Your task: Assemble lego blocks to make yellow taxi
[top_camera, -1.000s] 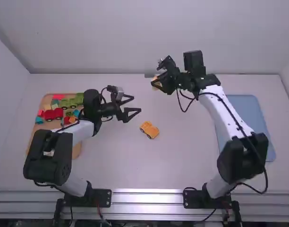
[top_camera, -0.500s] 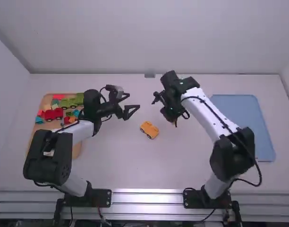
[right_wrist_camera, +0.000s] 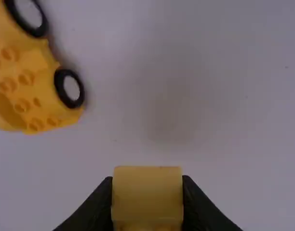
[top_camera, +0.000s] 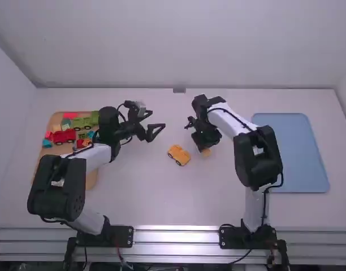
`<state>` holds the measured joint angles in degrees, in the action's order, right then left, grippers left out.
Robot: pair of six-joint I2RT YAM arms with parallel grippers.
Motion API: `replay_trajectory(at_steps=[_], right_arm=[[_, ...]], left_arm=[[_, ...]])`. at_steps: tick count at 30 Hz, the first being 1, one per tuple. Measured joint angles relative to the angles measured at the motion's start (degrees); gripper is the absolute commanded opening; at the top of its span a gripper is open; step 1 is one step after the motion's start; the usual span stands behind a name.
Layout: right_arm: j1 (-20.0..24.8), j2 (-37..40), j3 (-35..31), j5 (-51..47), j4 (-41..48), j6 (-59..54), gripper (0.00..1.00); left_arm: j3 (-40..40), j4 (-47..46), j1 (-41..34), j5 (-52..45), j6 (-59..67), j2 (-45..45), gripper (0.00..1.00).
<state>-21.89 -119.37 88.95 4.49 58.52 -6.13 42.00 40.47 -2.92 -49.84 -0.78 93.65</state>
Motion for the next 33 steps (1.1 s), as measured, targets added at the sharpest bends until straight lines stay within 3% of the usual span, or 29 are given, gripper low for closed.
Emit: replay_trajectory(at_steps=[6, 11, 19, 33], right_arm=[[2.3, -0.7, -1.7, -1.9, -6.0, 15.3, 0.00], [2.3, -0.7, -6.4, -5.3, -9.1, 27.7, 0.00], [2.8, 2.6, -16.3, -6.1, -21.1, 45.4, 0.00], [8.8, 6.2, -24.1, 5.2, -25.6, 82.1, 0.00]], left_arm=[[0.0, -0.2, 0.1, 0.5, 1.2, 0.0, 0.99], [0.0, -0.4, 0.2, 0.5, 2.0, 0.0, 0.99], [0.0, -0.7, 0.2, 0.4, 2.0, 0.0, 0.99], [0.0, -1.0, 0.2, 0.5, 2.1, 0.0, 0.99]])
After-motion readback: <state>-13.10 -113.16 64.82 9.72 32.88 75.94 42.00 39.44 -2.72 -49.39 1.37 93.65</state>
